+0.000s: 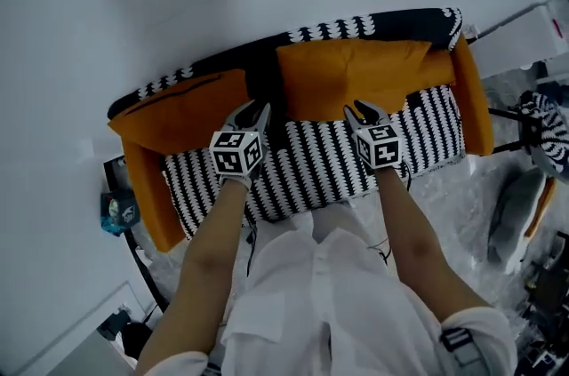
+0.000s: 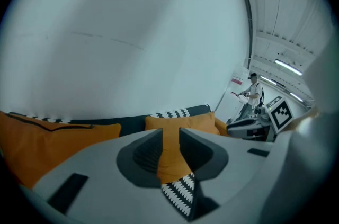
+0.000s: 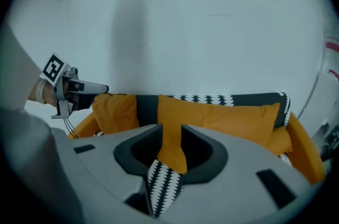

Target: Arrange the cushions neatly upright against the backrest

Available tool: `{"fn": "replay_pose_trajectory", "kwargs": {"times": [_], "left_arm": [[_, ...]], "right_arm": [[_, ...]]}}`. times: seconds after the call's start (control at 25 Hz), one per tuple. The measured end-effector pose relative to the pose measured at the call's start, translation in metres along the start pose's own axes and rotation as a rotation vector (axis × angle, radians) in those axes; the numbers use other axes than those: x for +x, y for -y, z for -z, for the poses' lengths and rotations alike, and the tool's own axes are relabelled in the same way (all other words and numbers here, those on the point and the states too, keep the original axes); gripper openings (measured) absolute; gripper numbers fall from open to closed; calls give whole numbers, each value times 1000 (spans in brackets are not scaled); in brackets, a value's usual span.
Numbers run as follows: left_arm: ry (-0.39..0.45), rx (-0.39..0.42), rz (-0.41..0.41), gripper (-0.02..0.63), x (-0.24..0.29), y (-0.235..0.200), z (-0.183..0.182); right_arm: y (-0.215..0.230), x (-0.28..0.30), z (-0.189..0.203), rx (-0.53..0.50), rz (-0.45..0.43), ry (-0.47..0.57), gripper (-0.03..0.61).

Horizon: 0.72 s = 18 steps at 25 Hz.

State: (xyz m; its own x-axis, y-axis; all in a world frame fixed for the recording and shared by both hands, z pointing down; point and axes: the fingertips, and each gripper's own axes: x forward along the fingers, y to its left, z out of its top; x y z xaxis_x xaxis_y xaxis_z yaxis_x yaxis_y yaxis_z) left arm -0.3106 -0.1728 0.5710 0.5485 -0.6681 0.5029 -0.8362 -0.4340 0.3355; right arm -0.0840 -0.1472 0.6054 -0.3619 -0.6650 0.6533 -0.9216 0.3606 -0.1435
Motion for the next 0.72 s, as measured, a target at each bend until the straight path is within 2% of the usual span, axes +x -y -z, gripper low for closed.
{"fn": "replay_pose_trajectory", "kwargs": {"times": [0.2,0.4,0.72], "left_arm": [[-67,44,-13,153,56,33,-4],[-155,93,-46,181,103,43,2],[-248,112,-137,198,156,25,3]], "right_arm": [[104,-21,4,18,74,-20,131],[187,-28,14,50,128,-59,153],[264,-8,14,88,139,-103,175]]}}
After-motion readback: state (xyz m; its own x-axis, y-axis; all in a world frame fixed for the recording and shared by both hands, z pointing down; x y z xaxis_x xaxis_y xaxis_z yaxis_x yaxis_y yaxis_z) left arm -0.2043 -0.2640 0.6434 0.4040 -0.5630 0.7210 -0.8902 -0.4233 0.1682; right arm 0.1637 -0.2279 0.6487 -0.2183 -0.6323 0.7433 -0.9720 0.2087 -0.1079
